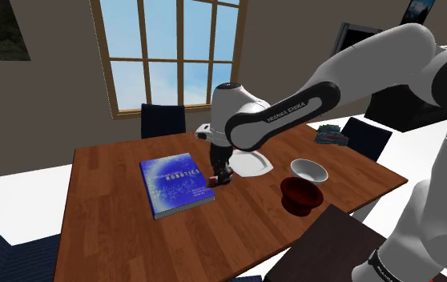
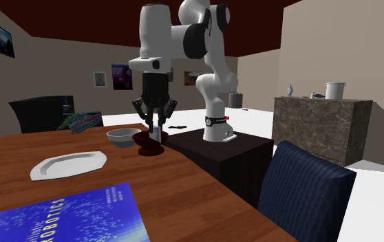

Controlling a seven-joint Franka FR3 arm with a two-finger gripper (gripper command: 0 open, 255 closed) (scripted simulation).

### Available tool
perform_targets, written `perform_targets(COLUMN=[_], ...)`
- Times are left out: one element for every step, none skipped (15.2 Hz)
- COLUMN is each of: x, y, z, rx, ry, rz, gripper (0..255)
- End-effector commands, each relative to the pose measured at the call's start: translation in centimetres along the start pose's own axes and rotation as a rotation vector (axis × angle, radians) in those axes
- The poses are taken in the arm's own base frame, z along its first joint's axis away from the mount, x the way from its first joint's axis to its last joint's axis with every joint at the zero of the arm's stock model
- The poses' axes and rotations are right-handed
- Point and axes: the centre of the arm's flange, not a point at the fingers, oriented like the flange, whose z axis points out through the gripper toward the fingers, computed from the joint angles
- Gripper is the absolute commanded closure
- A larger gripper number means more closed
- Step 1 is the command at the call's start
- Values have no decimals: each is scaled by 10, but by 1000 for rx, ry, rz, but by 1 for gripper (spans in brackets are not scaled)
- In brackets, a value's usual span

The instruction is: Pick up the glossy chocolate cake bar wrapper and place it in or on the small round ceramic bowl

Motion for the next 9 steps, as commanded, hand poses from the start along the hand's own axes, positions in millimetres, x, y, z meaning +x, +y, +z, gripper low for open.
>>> perform_targets(x=[-24,-37,-50,-63,-76,-88,-101,-114,-127], y=[-9,-12,-14,-17,-20,-23,-26,-28,-31], z=[1,1,0,0,0,0,-1,-1,-1], rx=[0,0,0,0,0,0,0,0,0], ry=[0,0,0,0,0,0,0,0,0], rz=[-1,-1,-1,-1,-1,-1,-1,-1,-1], gripper=[255,255,255,255,255,255,255,255,255])
